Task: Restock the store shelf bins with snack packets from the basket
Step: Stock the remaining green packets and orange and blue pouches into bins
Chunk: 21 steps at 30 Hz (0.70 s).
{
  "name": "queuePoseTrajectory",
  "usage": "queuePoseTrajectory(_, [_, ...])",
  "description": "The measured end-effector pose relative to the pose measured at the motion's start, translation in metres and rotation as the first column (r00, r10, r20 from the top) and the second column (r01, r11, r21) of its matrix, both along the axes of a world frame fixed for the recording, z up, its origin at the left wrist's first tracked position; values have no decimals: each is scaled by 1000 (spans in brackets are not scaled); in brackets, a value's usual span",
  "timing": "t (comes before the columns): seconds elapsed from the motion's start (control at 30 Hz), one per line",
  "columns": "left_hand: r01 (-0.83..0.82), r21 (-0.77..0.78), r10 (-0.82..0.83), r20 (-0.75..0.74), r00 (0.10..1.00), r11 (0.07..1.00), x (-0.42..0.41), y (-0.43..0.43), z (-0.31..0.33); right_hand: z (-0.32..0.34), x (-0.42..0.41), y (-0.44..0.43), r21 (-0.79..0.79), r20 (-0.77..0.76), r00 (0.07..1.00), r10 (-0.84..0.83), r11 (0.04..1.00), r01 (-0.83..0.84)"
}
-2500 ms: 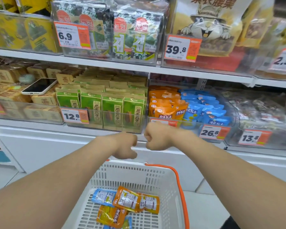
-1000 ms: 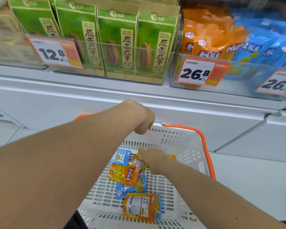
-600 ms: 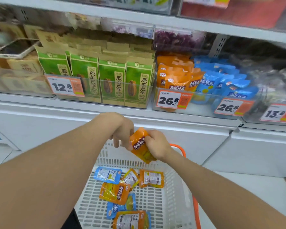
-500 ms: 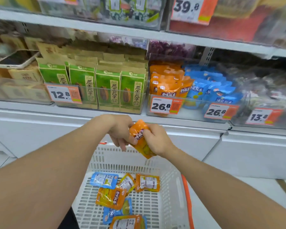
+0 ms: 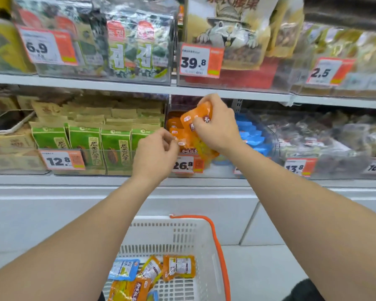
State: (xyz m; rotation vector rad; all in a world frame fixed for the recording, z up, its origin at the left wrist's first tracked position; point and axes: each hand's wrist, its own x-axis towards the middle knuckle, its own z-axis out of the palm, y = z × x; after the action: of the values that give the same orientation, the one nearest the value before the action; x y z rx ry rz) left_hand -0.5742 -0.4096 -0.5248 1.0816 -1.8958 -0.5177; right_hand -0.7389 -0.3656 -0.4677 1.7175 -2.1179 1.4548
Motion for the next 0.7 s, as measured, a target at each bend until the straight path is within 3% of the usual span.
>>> queuePoseTrajectory(0.07, [-62,-146,78,108,991,987,-12,1,-2,7,-14,0,-24,-11,1000,-22,999,22])
queuePoseTrajectory(0.17, [-26,-359,117,235,965,933,-30,-4,-8,9,-31,0,-18,-15,1000,-4,1000,3])
queuePoseTrajectory(0.27, [-8,-445,182,349,919,896,-45,-9,-13,6,-41,-2,13,7,1000,8,1000,-8])
queuePoseTrajectory(0.47, [-37,-450,278,483,830,892,-69,-15,-19,-21,-59,-14,229,7,1000,-2,973,0])
queuePoseTrajectory(0.7, [-123,-296,270,530,803,947,-83,-23,-11,-37,-70,-23,437,104,992,-69,900,17])
